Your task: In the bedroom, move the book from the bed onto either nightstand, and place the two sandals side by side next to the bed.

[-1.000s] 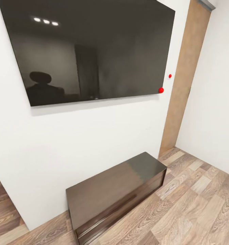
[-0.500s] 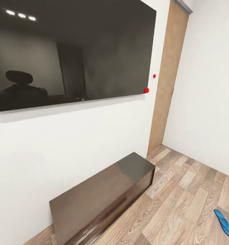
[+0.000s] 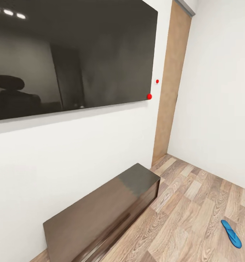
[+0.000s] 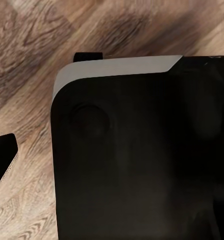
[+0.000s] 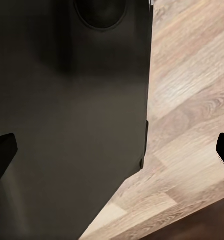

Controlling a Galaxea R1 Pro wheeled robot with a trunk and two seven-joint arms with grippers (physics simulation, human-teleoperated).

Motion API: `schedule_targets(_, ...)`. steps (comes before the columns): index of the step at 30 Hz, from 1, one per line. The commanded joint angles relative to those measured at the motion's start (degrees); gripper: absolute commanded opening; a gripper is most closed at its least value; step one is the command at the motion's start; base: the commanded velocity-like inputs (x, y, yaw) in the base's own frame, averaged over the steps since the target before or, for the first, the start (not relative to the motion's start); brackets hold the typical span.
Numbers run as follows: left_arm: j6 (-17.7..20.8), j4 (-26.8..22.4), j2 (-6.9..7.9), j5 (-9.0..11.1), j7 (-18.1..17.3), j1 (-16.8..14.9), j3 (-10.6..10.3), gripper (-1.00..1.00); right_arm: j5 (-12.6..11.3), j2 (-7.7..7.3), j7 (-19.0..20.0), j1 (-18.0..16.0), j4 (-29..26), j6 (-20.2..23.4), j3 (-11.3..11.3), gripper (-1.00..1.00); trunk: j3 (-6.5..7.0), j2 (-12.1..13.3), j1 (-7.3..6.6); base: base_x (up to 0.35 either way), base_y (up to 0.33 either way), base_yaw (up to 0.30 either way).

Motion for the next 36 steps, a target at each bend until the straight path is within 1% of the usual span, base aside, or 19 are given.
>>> schedule_targets(1,0.1,-0.1,0.0,0.0,0.0,0.0,0.0,1.0,0.0,0.02,-0.1,0.0,-0.1,0.2,-0.1,1.0,-0.04,0.0,0.03,0.293,0.0,-0.004)
schedule_targets(11,0.1,0.0,0.0,0.0,0.0,0.0,0.0,1.0,0.0,0.08,-0.1,0.0,-0.1,0.2,-0.1,1.0,-0.04,0.0,0.03,0.31,0.0,-0.001)
schedule_targets(18,0.1,0.0,-0.02,0.0,0.0,0.0,0.0,1.0,0.0,0.23,-0.1,0.0,-0.1,0.1,0.0,1.0,-0.04,0.0,0.03,0.064,0.0,-0.027)
schedule_targets(32,0.1,0.0,-0.04,0.0,0.0,0.0,0.0,1.0,0.0,0.18,-0.1,0.0,-0.1,0.1,-0.1,1.0,-0.04,0.0,0.03,0.004,0.0,-0.242)
schedule_targets(36,0.1,0.0,-0.01,0.0,0.0,0.0,0.0,1.0,0.0,0.18,-0.1,0.0,-0.1,0.1,-0.1,1.0,-0.04,0.0,0.03,0.159,0.052,-0.25)
